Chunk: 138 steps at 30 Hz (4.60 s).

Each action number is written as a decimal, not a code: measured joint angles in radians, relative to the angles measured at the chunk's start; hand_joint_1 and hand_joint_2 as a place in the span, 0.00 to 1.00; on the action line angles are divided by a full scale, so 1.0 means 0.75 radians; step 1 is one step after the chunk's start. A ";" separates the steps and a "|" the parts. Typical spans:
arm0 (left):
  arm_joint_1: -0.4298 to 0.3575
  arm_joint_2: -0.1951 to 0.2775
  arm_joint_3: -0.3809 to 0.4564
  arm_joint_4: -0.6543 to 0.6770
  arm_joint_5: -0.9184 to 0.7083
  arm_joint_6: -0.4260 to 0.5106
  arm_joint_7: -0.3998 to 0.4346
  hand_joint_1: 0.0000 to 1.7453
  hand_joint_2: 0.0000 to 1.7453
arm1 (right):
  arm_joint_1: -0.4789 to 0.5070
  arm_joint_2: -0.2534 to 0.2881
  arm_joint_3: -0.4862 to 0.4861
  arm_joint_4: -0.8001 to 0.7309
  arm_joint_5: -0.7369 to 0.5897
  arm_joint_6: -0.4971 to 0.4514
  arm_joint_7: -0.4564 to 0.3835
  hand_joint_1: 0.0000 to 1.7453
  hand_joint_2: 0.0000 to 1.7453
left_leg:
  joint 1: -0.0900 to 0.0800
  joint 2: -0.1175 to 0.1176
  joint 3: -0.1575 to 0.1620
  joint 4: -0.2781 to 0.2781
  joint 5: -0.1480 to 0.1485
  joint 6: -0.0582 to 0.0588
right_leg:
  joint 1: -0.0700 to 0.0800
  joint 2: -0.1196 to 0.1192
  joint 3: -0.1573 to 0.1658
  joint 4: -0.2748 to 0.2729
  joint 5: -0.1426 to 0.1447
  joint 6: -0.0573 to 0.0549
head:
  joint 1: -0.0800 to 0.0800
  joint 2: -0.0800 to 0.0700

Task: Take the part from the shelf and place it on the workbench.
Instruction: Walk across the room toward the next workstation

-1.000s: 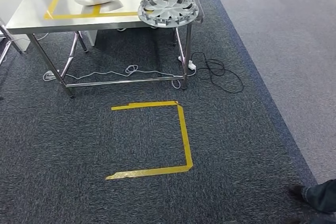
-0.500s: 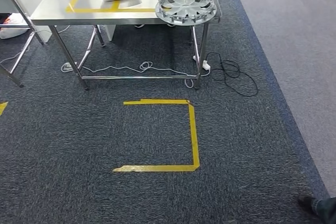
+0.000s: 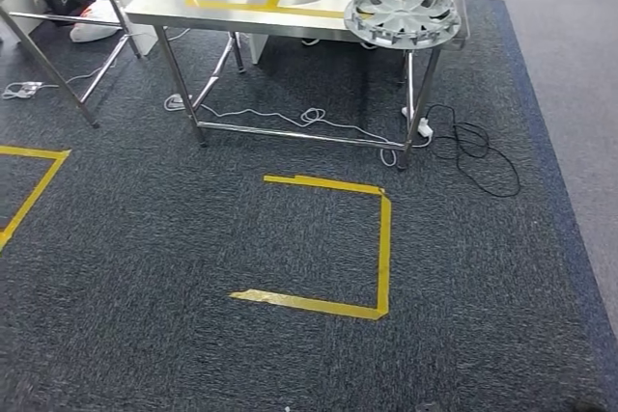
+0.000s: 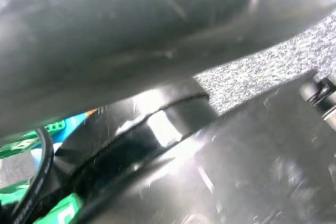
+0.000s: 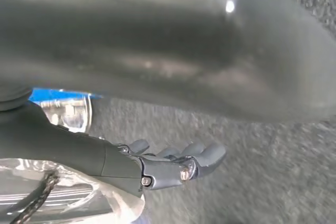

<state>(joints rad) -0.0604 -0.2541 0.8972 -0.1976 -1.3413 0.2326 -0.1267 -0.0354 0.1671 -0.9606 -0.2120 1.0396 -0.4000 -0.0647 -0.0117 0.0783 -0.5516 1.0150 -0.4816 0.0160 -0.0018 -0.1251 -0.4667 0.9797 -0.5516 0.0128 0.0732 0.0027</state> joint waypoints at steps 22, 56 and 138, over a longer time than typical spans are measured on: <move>0.000 -0.002 0.000 0.000 -0.010 -0.013 -0.007 0.00 0.00 | 0.006 -0.002 0.000 0.000 0.030 0.045 -0.019 0.00 0.00 | 0.014 -0.133 -0.151 0.241 -0.114 -0.036 | -0.020 0.150 -0.031 0.000 0.041 -0.020 | -0.004 0.000; 0.002 -0.006 -0.006 0.000 -0.067 0.031 -0.006 0.00 0.00 | 0.007 0.007 0.001 0.002 0.062 0.175 -0.019 0.00 0.00 | 0.028 -0.109 -0.186 0.327 -0.127 -0.054 | -0.014 0.095 -0.058 0.001 0.057 -0.020 | -0.007 0.000; -0.003 0.012 0.164 0.000 0.144 0.010 -0.103 0.00 0.00 | 0.043 0.015 0.313 0.005 0.514 0.212 0.024 0.00 0.00 | 0.014 -0.263 -0.014 -0.017 0.021 -0.011 | -0.025 0.306 -0.075 0.033 0.037 0.024 | 0.007 0.000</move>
<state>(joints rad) -0.0626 -0.2451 1.0199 -0.1976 -1.2333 0.2404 -0.2037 -0.0032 0.1783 -0.7259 -0.2086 1.4253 -0.2407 -0.0463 -0.0010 -0.1193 -0.5624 1.0021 -0.4662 0.0074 -0.0207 0.1042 -0.5229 1.0043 -0.5242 0.0307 0.0786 0.0027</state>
